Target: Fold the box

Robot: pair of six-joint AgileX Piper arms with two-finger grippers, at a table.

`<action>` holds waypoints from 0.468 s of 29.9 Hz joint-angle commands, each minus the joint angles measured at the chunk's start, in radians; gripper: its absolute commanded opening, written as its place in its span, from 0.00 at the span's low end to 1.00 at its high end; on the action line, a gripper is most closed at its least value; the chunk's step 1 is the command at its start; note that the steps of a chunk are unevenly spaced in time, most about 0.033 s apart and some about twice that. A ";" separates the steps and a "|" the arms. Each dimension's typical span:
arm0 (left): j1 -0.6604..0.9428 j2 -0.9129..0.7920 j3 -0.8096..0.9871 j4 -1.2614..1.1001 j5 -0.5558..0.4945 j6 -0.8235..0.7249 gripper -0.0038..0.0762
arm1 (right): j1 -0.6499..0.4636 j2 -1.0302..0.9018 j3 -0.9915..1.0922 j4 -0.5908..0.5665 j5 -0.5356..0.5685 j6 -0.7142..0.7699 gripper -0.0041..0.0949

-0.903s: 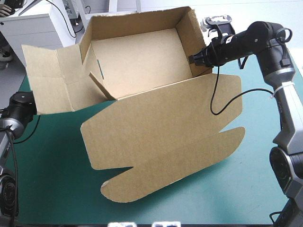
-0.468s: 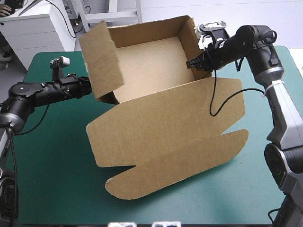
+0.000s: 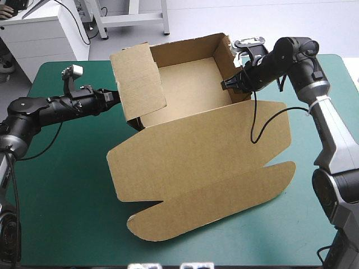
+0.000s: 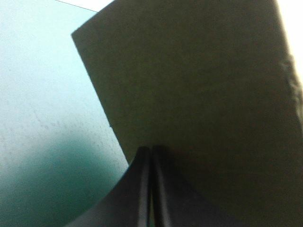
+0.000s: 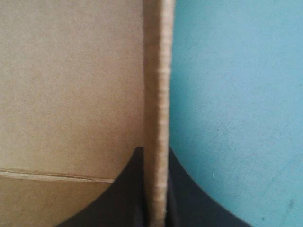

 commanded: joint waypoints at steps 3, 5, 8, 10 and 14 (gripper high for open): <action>-0.004 -0.043 -0.031 -0.128 0.057 -0.007 0.04 | -0.001 -0.047 -0.026 0.017 -0.018 0.003 0.03; -0.004 -0.043 -0.031 -0.151 0.066 -0.007 0.04 | -0.001 -0.046 -0.026 0.014 -0.018 0.003 0.03; -0.004 -0.043 -0.031 -0.153 0.067 -0.005 0.04 | -0.001 -0.046 -0.026 0.014 -0.018 0.003 0.03; -0.004 -0.043 -0.031 -0.151 0.065 -0.005 0.06 | -0.001 -0.046 -0.026 0.014 -0.018 0.000 0.03; -0.004 -0.043 -0.031 -0.151 0.090 0.030 0.24 | -0.001 -0.046 -0.026 0.014 -0.018 0.000 0.03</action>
